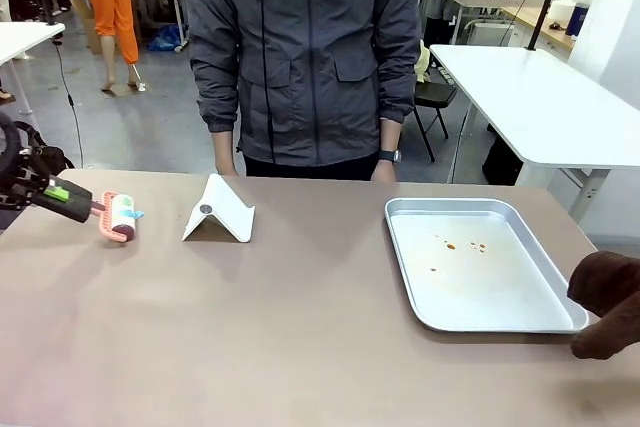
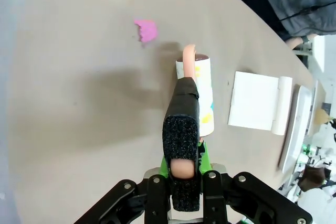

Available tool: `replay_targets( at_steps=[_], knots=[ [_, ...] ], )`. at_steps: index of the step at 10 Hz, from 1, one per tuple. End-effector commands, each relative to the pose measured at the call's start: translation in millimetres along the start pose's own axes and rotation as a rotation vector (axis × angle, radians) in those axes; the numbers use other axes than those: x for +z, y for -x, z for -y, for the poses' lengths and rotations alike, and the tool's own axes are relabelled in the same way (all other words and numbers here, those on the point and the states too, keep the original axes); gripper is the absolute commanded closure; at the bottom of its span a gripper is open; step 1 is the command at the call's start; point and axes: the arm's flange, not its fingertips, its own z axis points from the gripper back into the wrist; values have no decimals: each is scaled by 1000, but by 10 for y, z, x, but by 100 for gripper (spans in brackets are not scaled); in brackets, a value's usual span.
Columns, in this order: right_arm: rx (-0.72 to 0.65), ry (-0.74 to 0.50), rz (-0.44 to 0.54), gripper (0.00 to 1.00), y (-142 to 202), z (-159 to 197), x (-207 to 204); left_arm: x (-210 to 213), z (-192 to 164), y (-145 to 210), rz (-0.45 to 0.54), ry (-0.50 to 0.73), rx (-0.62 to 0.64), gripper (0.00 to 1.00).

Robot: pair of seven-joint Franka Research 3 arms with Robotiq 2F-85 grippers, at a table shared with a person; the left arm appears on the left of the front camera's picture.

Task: Clean the surface of the table.
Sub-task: If a person points to the right, clean the right side of the table with your right hand, and if they point to the left, clean the left side with your left hand.

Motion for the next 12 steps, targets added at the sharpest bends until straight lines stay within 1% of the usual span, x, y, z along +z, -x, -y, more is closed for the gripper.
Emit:
replay_targets(
  at_steps=[1,3,4,5,7,9,12],
  knots=[
    [-9,6,1,100,14,-66,10,-390,-55,125,-114,-81,13,78],
    [-9,6,1,100,14,-66,10,-529,78,158,-139,-78,-15,78],
    [-9,6,1,100,14,-66,10,-540,131,135,-134,-63,-19,78],
    [-9,6,1,100,14,-66,10,-469,175,112,-118,-24,-20,78],
    [-9,6,1,100,14,-66,10,-140,272,115,-53,108,-30,78],
    [-9,6,1,100,14,-66,10,316,352,203,1,214,-61,78],
    [-9,6,1,100,14,-66,10,869,362,338,19,317,-47,78]
  ],
)
